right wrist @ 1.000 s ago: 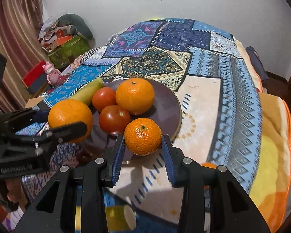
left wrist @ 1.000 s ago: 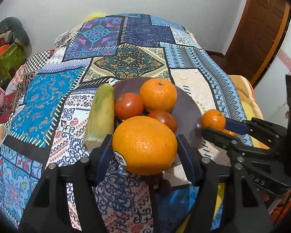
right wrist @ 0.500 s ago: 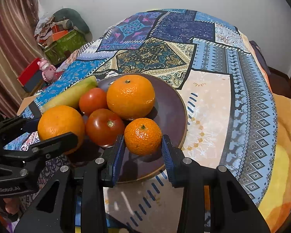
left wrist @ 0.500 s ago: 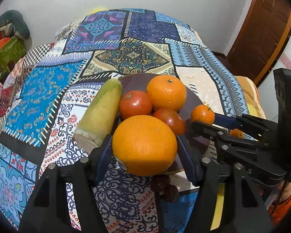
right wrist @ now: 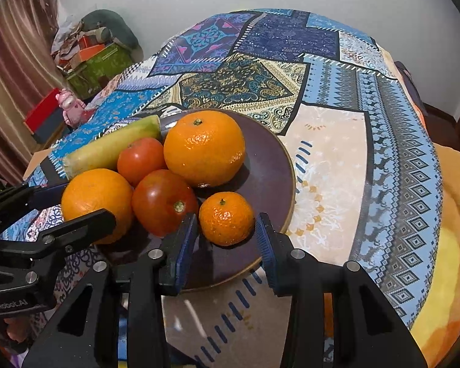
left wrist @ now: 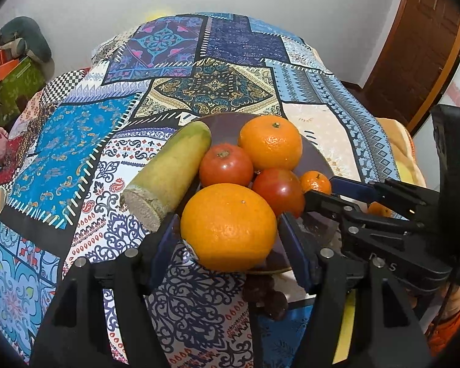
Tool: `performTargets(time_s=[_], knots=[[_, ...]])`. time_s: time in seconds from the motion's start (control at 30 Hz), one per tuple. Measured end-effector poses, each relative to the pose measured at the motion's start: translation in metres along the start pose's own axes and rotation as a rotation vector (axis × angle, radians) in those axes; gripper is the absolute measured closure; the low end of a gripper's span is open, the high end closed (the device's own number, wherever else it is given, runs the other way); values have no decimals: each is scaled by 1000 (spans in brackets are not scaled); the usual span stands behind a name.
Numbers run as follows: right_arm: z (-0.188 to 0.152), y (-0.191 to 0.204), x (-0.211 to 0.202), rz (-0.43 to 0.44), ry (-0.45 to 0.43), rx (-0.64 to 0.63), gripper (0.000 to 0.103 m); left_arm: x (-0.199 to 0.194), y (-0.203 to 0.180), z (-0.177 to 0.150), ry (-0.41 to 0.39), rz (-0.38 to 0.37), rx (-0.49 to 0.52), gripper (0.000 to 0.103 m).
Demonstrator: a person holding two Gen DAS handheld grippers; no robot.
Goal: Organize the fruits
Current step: 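Lower the Dole orange onto the plate with the left tool while the right tool places the tangerine, then move the left tool to a dark plum while the right tool grasps a tangerine on the quilt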
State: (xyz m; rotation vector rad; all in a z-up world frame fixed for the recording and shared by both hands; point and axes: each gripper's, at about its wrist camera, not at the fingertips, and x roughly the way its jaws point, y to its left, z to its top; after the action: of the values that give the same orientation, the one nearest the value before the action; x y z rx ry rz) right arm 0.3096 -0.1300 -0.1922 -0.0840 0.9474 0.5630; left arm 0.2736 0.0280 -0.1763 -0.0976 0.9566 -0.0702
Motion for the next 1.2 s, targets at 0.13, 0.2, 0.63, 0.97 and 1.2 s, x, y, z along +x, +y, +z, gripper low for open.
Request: performTargets(time_s=[0.13, 0.2, 0.63, 0.97, 1.2], knots=[[0, -1, -12, -3, -20, -4, 64, -11, -5, 0, -21, 12, 23, 36], [-1, -1, -20, -10, -33, -9, 63, -17, -7, 0, -27, 12, 31, 36], [-21, -18, -78, -63, -102, 2, 59, -54, -12, -16, -46, 17, 59, 36], [-49, -37, -82, -101, -69, 41, 56, -47, -11, -45, 22, 7, 65, 36], [-58, -52, -67, -108, -24, 76, 56, -29, -4, -55, 65, -2, 43, 37]])
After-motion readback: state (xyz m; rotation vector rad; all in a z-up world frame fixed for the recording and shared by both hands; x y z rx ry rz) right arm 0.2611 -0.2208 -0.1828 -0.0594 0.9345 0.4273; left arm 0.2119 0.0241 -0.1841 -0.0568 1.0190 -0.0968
